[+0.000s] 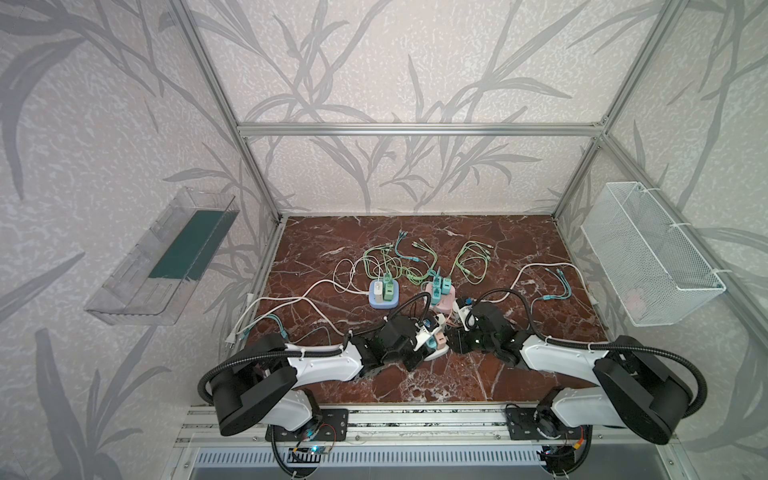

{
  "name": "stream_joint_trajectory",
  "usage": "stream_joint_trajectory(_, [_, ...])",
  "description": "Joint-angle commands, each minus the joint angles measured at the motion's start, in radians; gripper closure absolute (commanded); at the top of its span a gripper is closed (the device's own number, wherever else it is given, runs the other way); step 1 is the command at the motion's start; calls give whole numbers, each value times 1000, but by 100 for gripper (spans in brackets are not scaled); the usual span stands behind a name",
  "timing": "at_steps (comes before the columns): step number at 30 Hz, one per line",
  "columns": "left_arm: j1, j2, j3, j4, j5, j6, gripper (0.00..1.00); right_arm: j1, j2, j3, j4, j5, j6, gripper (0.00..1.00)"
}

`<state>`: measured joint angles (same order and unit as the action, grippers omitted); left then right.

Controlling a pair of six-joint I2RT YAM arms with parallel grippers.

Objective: Pull the plug off the socket

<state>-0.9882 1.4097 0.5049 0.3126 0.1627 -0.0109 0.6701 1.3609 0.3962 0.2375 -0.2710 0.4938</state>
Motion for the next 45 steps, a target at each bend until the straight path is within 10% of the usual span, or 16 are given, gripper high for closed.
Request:
stream_joint_trajectory(1, [0,-59,6,148,8,-44,90,6,47,-39,-178,62,-11,60])
stream_joint_trajectory(17, [85,-60,34,83,166,-71,92,8,40,-51,-155,83,-2,62])
stream_joint_trajectory(45, [66,-391,-128,-293,-209,-260,92,6,-171,-75,-116,116,-13,57])
